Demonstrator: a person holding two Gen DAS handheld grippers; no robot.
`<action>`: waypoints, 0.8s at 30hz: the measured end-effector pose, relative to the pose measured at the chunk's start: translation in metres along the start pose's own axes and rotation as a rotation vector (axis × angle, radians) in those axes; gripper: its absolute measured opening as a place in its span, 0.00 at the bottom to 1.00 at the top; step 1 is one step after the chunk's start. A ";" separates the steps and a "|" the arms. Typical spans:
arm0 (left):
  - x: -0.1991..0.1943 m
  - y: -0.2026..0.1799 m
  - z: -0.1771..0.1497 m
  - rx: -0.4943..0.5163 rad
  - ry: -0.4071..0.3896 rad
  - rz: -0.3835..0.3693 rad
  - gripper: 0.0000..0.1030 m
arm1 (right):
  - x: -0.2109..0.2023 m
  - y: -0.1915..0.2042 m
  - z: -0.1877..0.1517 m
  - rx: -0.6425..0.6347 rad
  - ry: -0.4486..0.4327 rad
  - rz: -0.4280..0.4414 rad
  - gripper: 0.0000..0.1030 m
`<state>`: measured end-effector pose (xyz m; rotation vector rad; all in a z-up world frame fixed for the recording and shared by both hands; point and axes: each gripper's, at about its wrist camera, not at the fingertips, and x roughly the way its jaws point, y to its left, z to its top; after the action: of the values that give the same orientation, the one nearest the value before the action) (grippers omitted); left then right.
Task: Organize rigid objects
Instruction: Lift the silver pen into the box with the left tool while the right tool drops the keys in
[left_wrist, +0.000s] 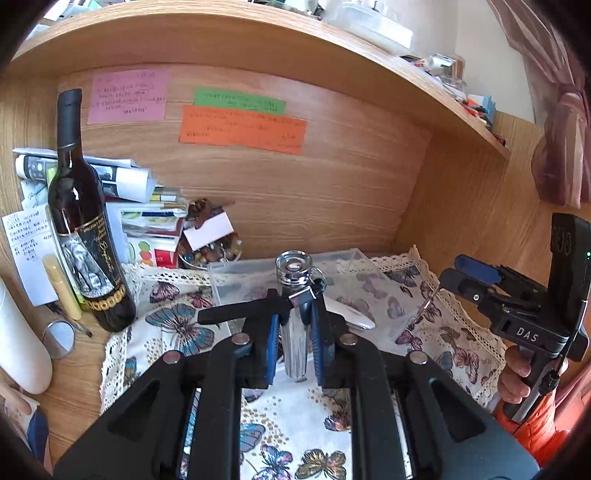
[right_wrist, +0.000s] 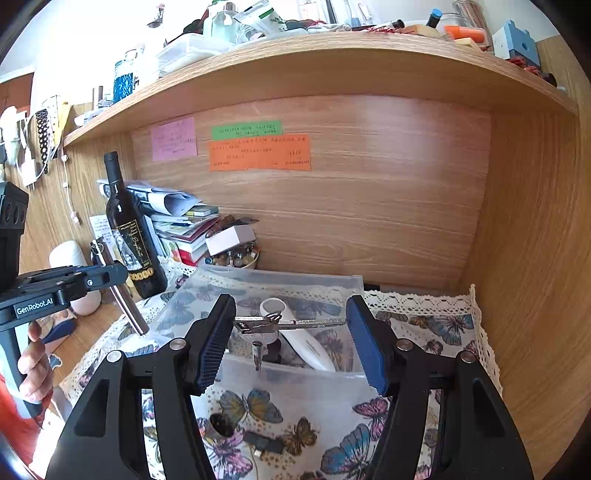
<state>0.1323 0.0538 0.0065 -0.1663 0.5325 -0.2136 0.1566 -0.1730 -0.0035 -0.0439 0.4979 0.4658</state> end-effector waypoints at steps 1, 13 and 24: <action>0.003 0.002 0.001 -0.002 0.000 0.010 0.14 | 0.005 0.001 0.001 0.001 0.004 0.003 0.57; 0.065 0.023 -0.009 -0.003 0.141 0.111 0.14 | 0.080 0.009 -0.008 -0.002 0.154 -0.005 0.57; 0.102 0.004 -0.018 0.037 0.247 0.062 0.14 | 0.112 0.005 -0.029 0.019 0.303 0.024 0.58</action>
<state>0.2092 0.0311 -0.0589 -0.0875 0.7781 -0.1843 0.2283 -0.1262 -0.0810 -0.0916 0.8013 0.4803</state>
